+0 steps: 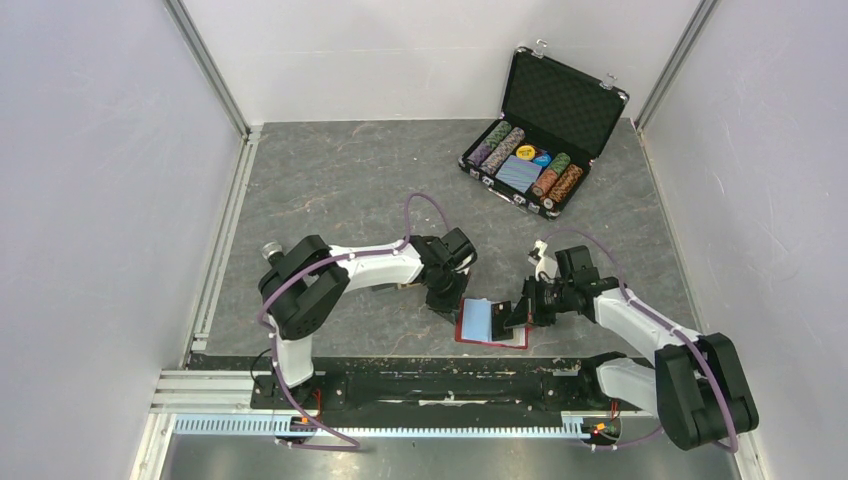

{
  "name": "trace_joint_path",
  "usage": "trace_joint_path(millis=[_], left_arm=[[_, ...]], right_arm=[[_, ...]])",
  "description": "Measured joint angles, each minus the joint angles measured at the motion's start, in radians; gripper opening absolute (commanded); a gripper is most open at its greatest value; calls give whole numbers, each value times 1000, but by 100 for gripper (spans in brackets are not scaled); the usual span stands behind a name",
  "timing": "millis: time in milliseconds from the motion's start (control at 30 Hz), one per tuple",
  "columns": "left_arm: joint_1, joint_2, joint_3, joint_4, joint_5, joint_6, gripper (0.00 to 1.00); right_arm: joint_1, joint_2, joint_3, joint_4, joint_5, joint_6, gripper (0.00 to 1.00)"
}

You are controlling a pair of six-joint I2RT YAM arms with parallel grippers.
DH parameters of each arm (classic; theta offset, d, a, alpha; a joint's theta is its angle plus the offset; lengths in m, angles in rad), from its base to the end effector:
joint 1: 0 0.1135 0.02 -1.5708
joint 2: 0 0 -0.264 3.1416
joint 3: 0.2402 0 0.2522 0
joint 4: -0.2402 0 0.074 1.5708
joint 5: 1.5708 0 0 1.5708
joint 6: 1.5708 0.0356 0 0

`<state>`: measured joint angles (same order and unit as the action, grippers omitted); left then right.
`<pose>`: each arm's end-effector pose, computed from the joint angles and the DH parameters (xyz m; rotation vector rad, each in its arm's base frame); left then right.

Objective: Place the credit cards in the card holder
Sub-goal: Insert the credit card into the card holder.

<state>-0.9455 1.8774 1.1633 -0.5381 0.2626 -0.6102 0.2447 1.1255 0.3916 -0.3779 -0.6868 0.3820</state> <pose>0.2021 -0.2957 0.1472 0.5698 2.9808 -0.6275 0.1627 0.0639 0.1412 -0.0399 2.7154 1.1154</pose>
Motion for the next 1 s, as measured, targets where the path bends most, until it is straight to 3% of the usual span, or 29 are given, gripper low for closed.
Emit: trace_joint_path(millis=[1000], left_arm=[[-5, 27, 40, -43, 1, 17, 2]], right_arm=[[-10, 130, -86, 274, -132, 71, 0]])
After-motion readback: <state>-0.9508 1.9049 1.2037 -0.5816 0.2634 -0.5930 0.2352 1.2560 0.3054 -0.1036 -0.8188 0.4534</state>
